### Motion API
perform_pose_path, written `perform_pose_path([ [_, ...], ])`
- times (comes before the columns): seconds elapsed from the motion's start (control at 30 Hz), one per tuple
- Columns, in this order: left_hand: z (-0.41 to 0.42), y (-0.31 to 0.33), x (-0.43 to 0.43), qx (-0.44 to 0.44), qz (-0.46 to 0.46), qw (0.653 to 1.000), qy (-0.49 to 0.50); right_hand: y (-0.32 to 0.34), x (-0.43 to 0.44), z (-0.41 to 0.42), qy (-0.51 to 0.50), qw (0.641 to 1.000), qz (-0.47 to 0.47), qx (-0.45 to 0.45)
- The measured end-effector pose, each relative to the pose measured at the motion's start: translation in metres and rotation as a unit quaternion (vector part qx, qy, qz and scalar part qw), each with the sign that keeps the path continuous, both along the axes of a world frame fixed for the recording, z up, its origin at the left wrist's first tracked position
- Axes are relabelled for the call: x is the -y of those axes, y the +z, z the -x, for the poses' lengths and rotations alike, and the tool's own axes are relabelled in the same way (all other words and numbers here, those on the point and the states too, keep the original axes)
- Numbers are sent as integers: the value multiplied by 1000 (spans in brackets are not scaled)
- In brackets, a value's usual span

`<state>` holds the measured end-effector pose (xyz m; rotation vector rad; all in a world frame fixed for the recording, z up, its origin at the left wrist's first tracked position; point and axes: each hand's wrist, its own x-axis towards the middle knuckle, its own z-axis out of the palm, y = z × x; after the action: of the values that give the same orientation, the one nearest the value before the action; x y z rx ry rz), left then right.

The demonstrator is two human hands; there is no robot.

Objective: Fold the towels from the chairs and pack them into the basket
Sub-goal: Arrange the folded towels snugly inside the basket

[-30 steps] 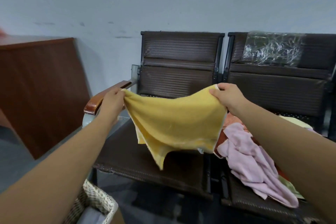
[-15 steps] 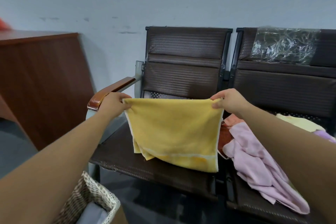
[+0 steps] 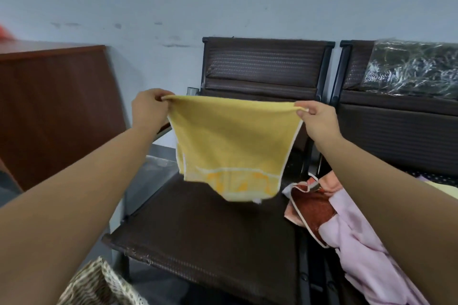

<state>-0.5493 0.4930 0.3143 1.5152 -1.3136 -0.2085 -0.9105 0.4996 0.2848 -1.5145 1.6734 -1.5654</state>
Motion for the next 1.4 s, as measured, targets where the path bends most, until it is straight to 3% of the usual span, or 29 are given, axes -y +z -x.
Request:
perform_pose_path([
  [0.17, -10, 1, -24, -14, -1, 999, -38, 10, -21, 4, 22, 999, 14, 21],
  [0.37, -19, -81, -88, 6, -185, 978, -101, -62, -83, 5, 21, 991, -132, 23],
  [0.5, -23, -157, -136, 104, -353, 914, -170, -141, -130, -7, 36, 961, -274, -6],
  [0.57, -23, -170, -147, 182, -412, 862, -233, -162, -147, -9, 60, 927, -365, -60],
  [0.63, -23, -172, -150, 189, -439, 840, -255, -168, -159, -10, 97, 887, -434, -127],
  [0.7, -24, -178, -149, 197, -450, 832, -258, -170, -164, -12, 109, 886, -418, -168],
  [0.77, -27, -191, -150, 251, -476, 800, -264, -175, -164, -14, 96, 880, -401, -237],
  [0.87, -39, -210, -149, 354, -478, 766, -242, -183, -165, -20, 72, 820, -420, -383],
  [0.97, -41, -218, -140, 373, -398, 817, -189, -192, -164, -31, 44, 836, -353, -417],
  [1.07, -20, -228, -144, 342, -327, 856, -206, -206, -163, -55, 116, 846, -335, -397],
  [1.13, -3, -236, -151, 353, -329, 833, -272, -218, -167, -73, 176, 821, -368, -400],
  [1.23, 11, -250, -162, 401, -406, 744, -347, -237, -174, -84, 236, 776, -391, -435],
  [1.3, 9, -258, -165, 468, -401, 703, -355, -246, -178, -81, 239, 774, -382, -446],
  [1.4, 0, -261, -166, 489, -401, 689, -354, -249, -186, -70, 235, 789, -369, -432],
])
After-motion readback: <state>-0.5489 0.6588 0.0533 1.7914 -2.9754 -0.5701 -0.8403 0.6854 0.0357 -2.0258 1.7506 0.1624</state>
